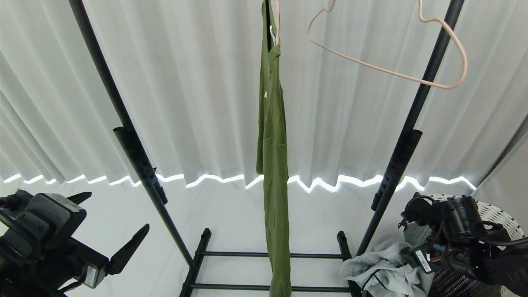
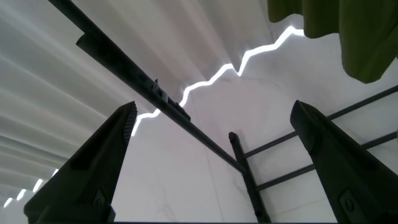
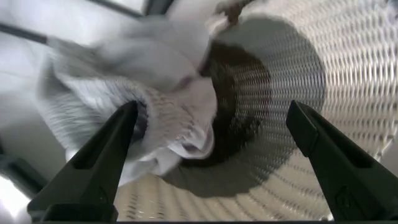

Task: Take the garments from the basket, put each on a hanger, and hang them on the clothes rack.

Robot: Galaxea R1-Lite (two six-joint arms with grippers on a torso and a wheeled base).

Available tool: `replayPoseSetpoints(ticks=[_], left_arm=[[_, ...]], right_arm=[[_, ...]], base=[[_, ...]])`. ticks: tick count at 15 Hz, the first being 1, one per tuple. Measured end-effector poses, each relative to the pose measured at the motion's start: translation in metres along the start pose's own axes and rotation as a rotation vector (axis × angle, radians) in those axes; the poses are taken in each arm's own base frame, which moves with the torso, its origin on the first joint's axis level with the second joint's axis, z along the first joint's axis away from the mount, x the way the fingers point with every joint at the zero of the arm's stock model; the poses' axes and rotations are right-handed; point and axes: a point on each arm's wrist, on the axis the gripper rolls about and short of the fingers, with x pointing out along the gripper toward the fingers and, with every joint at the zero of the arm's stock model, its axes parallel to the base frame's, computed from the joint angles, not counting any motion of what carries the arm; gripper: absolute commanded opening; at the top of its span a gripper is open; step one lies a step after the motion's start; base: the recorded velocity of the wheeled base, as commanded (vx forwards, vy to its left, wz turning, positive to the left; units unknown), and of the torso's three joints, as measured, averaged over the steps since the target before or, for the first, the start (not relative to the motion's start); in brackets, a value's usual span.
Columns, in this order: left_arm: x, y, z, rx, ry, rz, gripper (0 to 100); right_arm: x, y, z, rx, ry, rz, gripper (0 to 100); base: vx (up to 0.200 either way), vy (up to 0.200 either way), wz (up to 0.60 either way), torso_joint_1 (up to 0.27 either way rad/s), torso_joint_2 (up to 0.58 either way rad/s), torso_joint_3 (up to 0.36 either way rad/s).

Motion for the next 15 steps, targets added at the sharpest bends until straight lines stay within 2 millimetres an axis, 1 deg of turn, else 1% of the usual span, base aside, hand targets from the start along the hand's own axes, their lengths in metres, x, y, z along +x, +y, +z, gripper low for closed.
replayPoseSetpoints(ticks=[4, 5, 7, 10, 11, 13, 15], left_arm=[[-0.001, -0.001, -0.003, 0.0, 0.008, -0.004, 100], [-0.002, -0.003, -0.004, 0.002, 0.014, -0.008, 100], [-0.005, -0.005, -0.009, 0.01, 0.023, -0.013, 100], [-0.009, -0.008, -0.015, 0.013, 0.035, -0.018, 100], [-0.011, -0.01, -0.018, 0.014, 0.045, -0.02, 100], [-0.015, -0.012, -0.023, 0.016, 0.058, -0.021, 100], [-0.02, -0.016, -0.03, 0.017, 0.071, -0.028, 100]], right_arm=[[0.005, 0.0, 0.0, 0.004, 0.002, -0.008, 0], [0.003, 0.0, 0.002, 0.003, -0.011, -0.009, 0], [-0.01, 0.002, 0.011, 0.002, -0.067, -0.002, 0], [-0.038, -0.003, 0.026, 0.01, -0.161, 0.004, 0], [-0.051, -0.007, 0.032, 0.012, -0.189, 0.008, 0], [-0.079, -0.012, 0.048, 0.013, -0.256, 0.023, 0], [-0.113, -0.009, 0.061, -0.003, -0.344, 0.056, 0]], base=[[0.0, 0.0, 0.0, 0.0, 0.0, 0.0], [0.0, 0.0, 0.0, 0.0, 0.0, 0.0], [0.0, 0.0, 0.0, 0.0, 0.0, 0.0], [0.0, 0.0, 0.0, 0.0, 0.0, 0.0], [0.0, 0.0, 0.0, 0.0, 0.0, 0.0], [-0.2, 0.0, 0.0, 0.005, 0.0, 0.0], [-0.2, 0.0, 0.0, 0.002, 0.0, -0.005]])
